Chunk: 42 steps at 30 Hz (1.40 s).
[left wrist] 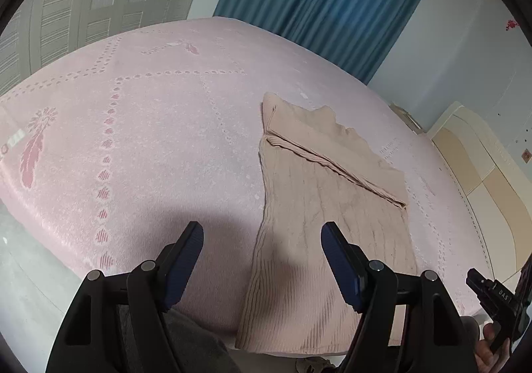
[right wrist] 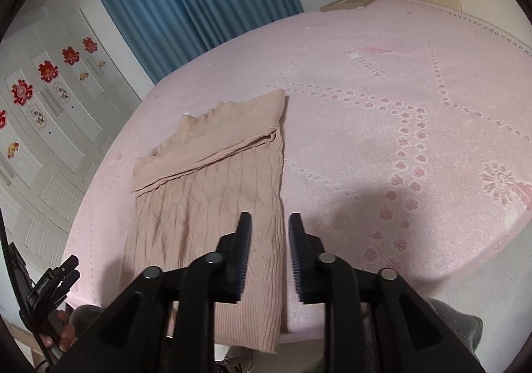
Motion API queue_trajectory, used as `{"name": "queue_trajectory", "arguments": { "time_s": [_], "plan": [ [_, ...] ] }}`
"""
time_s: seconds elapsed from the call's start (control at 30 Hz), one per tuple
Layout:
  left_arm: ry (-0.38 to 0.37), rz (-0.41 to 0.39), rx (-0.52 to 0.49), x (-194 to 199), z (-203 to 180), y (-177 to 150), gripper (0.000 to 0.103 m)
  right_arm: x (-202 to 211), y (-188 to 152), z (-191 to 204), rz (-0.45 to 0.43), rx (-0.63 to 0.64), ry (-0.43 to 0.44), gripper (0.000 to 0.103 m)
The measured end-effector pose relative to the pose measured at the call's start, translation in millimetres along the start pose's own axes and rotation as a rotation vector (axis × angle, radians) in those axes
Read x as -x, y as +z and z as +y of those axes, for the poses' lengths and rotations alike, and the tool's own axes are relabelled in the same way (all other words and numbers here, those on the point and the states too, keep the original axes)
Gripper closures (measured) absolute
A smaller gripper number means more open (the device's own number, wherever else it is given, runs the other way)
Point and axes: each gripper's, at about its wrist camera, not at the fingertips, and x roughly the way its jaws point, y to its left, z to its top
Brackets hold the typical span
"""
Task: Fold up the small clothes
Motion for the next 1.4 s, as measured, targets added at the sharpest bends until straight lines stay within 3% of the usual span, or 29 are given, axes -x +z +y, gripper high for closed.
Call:
{"name": "queue_trajectory", "arguments": {
  "time_s": [0.33,0.53,0.67,0.8,0.87,0.97,1.3,1.4],
  "plan": [
    [-0.016,0.004,0.016,5.0,-2.9,-14.9,0.032,19.9,-28.4,20.2,-0.078,0.188,-0.059,0.075],
    [-0.018,0.014,0.004,3.3,-6.8,-16.6,0.032,20.4,-48.0,12.2,-0.091,0.21,-0.022,0.075],
    [-0.041,0.043,0.017,4.0,-3.5,-17.6,0.031,6.2,-60.7,8.4,-0.049,0.223,-0.003,0.075],
    [0.058,0.053,-0.056,-3.5,2.4,-36.3,0.032,-3.7,-66.6,4.5,-0.03,0.197,0.017,0.075],
    [0.03,0.078,-0.055,-3.6,5.9,-41.4,0.032,-7.8,-66.2,3.4,-0.02,0.179,0.02,0.075],
    [0.008,0.036,-0.067,4.1,4.9,-41.5,0.031,-10.8,-67.6,4.2,-0.019,0.174,0.031,0.075],
    [0.042,0.077,-0.233,-25.3,-15.7,-57.7,0.031,-32.6,-71.8,15.2,0.001,0.188,0.031,0.075],
    [0.035,0.095,-0.259,-32.2,-22.2,-59.4,0.032,-40.0,-73.6,22.8,0.012,0.226,-0.007,0.075]
  ]
}}
